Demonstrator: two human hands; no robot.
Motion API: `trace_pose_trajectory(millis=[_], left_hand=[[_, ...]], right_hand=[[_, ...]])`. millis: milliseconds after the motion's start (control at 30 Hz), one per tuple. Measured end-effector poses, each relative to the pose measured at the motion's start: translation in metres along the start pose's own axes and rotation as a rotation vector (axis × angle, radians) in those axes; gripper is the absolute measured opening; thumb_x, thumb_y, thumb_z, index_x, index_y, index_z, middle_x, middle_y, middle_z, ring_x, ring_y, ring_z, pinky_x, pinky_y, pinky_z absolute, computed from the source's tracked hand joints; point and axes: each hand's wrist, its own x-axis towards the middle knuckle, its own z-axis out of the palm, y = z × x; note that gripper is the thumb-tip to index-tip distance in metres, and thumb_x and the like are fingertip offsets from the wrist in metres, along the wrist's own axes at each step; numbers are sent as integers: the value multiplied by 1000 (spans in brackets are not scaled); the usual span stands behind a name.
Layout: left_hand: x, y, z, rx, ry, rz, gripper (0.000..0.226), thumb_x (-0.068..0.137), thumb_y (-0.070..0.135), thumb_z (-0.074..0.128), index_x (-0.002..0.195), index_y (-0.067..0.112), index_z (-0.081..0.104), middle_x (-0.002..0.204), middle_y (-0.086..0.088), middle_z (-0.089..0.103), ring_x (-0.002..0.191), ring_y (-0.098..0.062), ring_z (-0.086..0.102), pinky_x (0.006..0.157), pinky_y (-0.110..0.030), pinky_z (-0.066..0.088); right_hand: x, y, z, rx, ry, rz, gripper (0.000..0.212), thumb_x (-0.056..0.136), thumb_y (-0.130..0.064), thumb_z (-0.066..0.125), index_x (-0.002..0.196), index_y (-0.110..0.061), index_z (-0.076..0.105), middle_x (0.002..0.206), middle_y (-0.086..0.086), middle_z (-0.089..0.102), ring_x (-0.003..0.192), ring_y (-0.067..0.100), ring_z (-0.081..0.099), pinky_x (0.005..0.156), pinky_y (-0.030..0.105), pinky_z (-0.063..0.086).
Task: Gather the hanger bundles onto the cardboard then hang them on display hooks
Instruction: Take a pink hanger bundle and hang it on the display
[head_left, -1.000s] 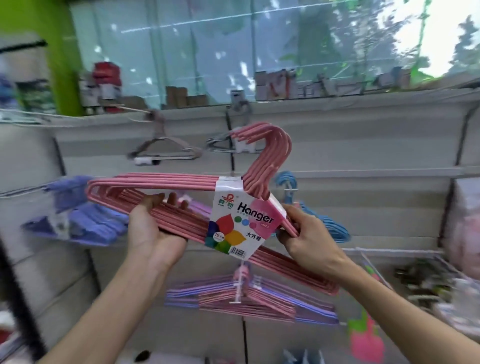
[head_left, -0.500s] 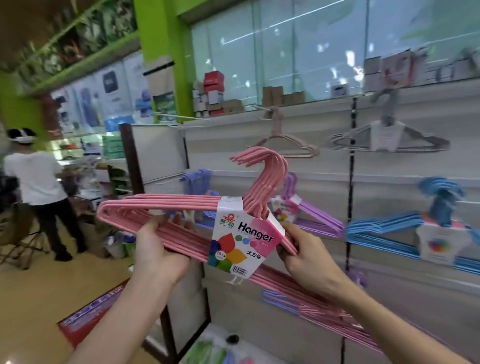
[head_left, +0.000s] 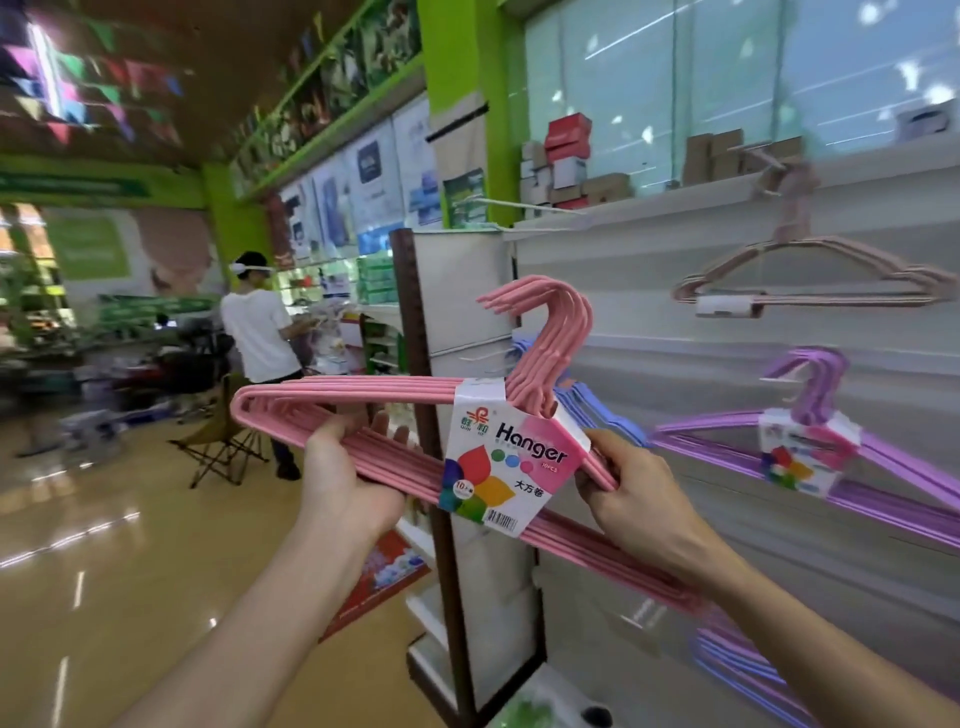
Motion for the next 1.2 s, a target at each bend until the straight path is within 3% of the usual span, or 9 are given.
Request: trace_pose_trajectory(millis=[167, 267, 367, 500, 600, 733, 867, 1033, 1200], left_hand=[[69, 26, 16, 21, 18, 49, 13, 93, 14, 53, 80, 12, 55, 71, -5, 59, 67, -21, 60, 91, -36, 51], [101, 35, 23, 23, 31, 74, 8, 94, 14, 55, 87, 12, 56, 73, -7, 62, 70, -22, 64, 79, -38, 53], [136, 41, 28, 12, 31, 87, 6, 95, 15, 56, 90, 12, 58, 77, -8, 63, 77, -24, 64, 86, -42, 53], [182, 43, 29, -4, -5, 66, 10, 94, 17, 57, 103, 14, 61, 80, -7, 66, 81, -25, 65, 86, -44, 53], [218, 42, 33, -4, -54, 33, 13, 94, 18, 57, 106, 15, 60, 82, -7, 66, 79, -25, 66, 76, -41, 53], [258, 37, 49, -21, -131, -45, 11, 95, 19, 53, 88, 13, 58, 74, -5, 64, 71, -23, 64, 77, -39, 53], [298, 34, 72, -8, -231, -130, 13, 96, 18, 51, 86, 14, 58, 94, -8, 63, 90, -26, 63, 92, -42, 49], [346, 32, 108, 34, -368, -259, 8, 95, 18, 51, 94, 13, 57, 112, -10, 61, 115, -30, 61, 92, -47, 49], [376, 23, 139, 52, -470, -365, 6, 93, 15, 54, 93, 10, 57, 113, -11, 60, 119, -31, 60, 106, -49, 44]], right_hand=[[78, 14, 38, 15, 5, -15, 41, 82, -2, 57, 95, -41, 59, 69, -26, 61, 60, 0, 52, 59, 24, 40], [114, 18, 50, 1, 4, -39, 41, 83, -2, 56, 94, -41, 57, 71, -27, 58, 64, 1, 53, 59, 17, 41], [145, 26, 67, -15, 15, -54, 38, 86, -3, 59, 105, -36, 60, 75, -32, 57, 71, -3, 55, 63, 11, 42], [174, 37, 82, -26, 31, -25, 42, 86, -3, 58, 117, -31, 64, 78, -15, 63, 74, -3, 57, 62, 9, 41], [192, 43, 87, -66, 64, -3, 43, 86, -4, 57, 116, -35, 64, 70, -12, 62, 66, 0, 55, 57, 14, 40], [214, 48, 87, -109, 111, 33, 38, 81, -3, 59, 104, -34, 65, 66, -20, 62, 63, -1, 54, 59, 15, 42], [237, 50, 84, -199, 198, 59, 45, 78, 4, 54, 83, -41, 55, 60, -28, 57, 53, 1, 49, 51, 15, 39], [263, 51, 78, -237, 337, 106, 40, 84, 3, 56, 85, -37, 56, 55, -16, 58, 49, 1, 50, 48, 13, 37], [274, 55, 75, -286, 476, 144, 34, 87, 0, 57, 83, -34, 59, 60, -10, 57, 50, 5, 44, 50, 16, 37]])
